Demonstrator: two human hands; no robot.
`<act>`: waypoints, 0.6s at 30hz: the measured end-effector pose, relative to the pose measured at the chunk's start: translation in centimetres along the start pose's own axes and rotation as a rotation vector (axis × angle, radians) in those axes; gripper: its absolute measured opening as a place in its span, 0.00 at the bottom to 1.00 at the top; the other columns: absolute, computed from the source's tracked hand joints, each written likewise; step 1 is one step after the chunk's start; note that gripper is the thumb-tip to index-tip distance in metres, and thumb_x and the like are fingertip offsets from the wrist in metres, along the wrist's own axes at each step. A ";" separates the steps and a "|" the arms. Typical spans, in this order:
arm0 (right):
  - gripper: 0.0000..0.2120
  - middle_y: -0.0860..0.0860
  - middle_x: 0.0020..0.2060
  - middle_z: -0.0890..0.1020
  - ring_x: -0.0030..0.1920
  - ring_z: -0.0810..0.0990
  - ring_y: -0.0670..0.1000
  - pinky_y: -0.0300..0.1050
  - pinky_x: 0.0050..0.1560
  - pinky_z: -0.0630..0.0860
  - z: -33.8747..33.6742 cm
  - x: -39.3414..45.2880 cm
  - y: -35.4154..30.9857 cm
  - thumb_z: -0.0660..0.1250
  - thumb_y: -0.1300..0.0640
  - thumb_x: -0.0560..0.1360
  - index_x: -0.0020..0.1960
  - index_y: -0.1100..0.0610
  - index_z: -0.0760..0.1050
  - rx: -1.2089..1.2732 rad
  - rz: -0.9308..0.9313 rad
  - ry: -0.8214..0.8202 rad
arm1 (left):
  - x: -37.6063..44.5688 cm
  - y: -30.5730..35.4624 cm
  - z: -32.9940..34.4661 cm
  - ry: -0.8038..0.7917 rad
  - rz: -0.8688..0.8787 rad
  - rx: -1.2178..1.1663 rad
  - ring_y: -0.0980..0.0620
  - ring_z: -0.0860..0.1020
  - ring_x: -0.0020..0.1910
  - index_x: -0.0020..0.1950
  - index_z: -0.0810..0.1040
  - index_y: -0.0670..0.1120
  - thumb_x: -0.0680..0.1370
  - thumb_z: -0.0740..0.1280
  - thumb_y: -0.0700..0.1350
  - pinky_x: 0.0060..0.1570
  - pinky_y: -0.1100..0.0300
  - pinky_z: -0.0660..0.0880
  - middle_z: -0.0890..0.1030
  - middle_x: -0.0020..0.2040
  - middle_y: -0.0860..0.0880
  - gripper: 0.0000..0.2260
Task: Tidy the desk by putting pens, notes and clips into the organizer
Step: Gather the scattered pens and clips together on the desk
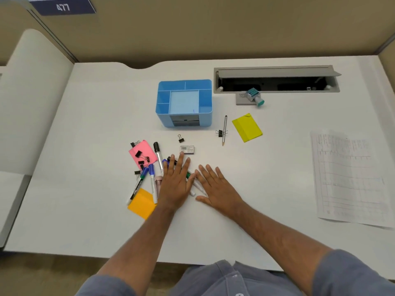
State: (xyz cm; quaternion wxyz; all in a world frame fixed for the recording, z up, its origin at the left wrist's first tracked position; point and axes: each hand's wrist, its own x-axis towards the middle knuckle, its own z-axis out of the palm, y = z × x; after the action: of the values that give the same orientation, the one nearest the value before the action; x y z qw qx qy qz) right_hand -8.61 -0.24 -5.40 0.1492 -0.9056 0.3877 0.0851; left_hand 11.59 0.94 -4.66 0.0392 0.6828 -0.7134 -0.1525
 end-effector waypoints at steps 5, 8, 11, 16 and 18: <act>0.39 0.57 0.84 0.42 0.84 0.40 0.59 0.60 0.82 0.40 -0.2 2.4 -1.4 0.48 0.34 0.84 0.85 0.56 0.41 -0.003 -0.037 -0.019 | -0.3 -2.5 -0.5 0.029 -0.046 -0.026 0.46 0.43 0.83 0.83 0.56 0.50 0.85 0.52 0.59 0.81 0.43 0.44 0.48 0.84 0.50 0.28; 0.40 0.58 0.84 0.42 0.84 0.40 0.60 0.61 0.82 0.40 -0.3 3.8 -2.4 0.48 0.33 0.84 0.85 0.56 0.40 -0.008 -0.056 -0.016 | -0.5 -4.0 -0.8 0.048 -0.071 -0.057 0.46 0.43 0.83 0.83 0.57 0.50 0.85 0.52 0.59 0.81 0.42 0.44 0.49 0.84 0.50 0.28; 0.40 0.59 0.84 0.45 0.84 0.43 0.60 0.62 0.82 0.43 -0.6 5.1 -3.4 0.50 0.34 0.84 0.85 0.56 0.44 0.018 -0.070 0.012 | -0.2 -5.4 -1.2 0.079 -0.097 -0.084 0.45 0.45 0.83 0.82 0.60 0.49 0.84 0.50 0.62 0.81 0.43 0.44 0.51 0.84 0.50 0.30; 0.40 0.57 0.84 0.46 0.84 0.42 0.57 0.57 0.83 0.41 -1.2 6.5 -3.7 0.52 0.34 0.84 0.85 0.56 0.45 0.145 -0.074 0.071 | 0.8 -6.1 -1.7 0.147 -0.142 -0.147 0.47 0.44 0.83 0.83 0.59 0.48 0.83 0.49 0.63 0.81 0.44 0.44 0.51 0.84 0.50 0.32; 0.38 0.57 0.84 0.50 0.84 0.45 0.57 0.57 0.83 0.45 -1.9 6.4 -2.6 0.57 0.38 0.85 0.85 0.58 0.50 0.284 -0.038 0.172 | 1.7 -5.2 -2.0 0.174 -0.148 -0.168 0.48 0.43 0.83 0.83 0.58 0.48 0.83 0.49 0.62 0.81 0.44 0.43 0.50 0.84 0.50 0.31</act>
State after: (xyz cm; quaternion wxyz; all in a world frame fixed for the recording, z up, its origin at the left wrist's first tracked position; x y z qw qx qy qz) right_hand -2.22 -3.50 -4.81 0.2435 -0.8866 0.3898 -0.0514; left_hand 16.96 -1.20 -4.45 0.1469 0.7385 -0.6397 -0.1544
